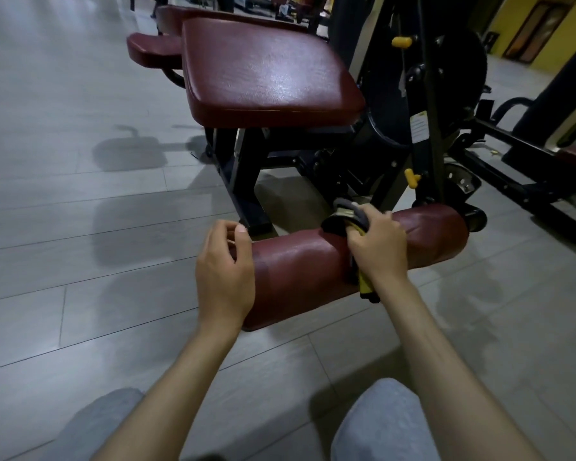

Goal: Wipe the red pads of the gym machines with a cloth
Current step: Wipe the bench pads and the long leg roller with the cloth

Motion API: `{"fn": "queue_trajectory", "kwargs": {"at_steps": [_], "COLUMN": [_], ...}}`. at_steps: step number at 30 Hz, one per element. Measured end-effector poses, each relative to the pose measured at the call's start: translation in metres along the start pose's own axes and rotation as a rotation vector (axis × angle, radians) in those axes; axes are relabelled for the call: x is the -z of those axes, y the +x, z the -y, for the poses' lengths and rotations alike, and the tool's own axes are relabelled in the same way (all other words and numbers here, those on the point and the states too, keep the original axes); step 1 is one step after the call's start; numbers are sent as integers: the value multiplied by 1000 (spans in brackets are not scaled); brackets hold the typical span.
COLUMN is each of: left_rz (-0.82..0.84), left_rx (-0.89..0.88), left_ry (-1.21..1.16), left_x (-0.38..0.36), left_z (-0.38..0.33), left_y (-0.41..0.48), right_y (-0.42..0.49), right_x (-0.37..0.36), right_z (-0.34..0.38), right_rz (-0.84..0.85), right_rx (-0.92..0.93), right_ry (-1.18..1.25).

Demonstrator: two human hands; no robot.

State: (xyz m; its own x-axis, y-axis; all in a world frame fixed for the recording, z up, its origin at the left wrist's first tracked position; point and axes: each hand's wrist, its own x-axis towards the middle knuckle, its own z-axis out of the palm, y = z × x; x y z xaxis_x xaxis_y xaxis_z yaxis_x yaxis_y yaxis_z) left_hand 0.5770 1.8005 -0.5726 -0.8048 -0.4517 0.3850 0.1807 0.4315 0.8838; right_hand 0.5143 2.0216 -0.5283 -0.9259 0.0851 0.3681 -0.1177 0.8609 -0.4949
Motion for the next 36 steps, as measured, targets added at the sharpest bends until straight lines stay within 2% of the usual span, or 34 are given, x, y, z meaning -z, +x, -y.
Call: {"fn": "queue_trajectory", "kwargs": {"at_steps": [2,5,7,9,12,16,20,25,28,31,36], "left_rz": [-48,-155,-178,-165,-124,34,99,68,29,26,197], "left_rx": [31,51,78,120,87,16,14,47,71,37,-22], "left_ry": [-72,-234,-284,-325,-298,-126,-24,-21,-58,-35,183], "left_x": [1,3,4,5,12,34,57,67,59,40,3], "left_z": [-5,-12,-12,-9,0,8,12,2,-3,-10,-19], "left_y": [-2,-5,-5,-3,1,13,23,30,29,26,20], "right_y": [-13,-42,-59,-59,-30,4,-19,-76,-82,-55,5], "right_x": [-9,-30,-40,-34,-10,8,-10,-41,-38,-22,15], "right_z": [25,80,106,106,76,42,81,153,149,106,4], "right_rz": [27,151,182,194,240,141,128,150,130,149,39], "right_rx": [94,298,437,501,380,82,150,402,516,447,216], "right_ry": [-77,29,61,29,-135,-271,-356,-129,-55,-98,-271]}}
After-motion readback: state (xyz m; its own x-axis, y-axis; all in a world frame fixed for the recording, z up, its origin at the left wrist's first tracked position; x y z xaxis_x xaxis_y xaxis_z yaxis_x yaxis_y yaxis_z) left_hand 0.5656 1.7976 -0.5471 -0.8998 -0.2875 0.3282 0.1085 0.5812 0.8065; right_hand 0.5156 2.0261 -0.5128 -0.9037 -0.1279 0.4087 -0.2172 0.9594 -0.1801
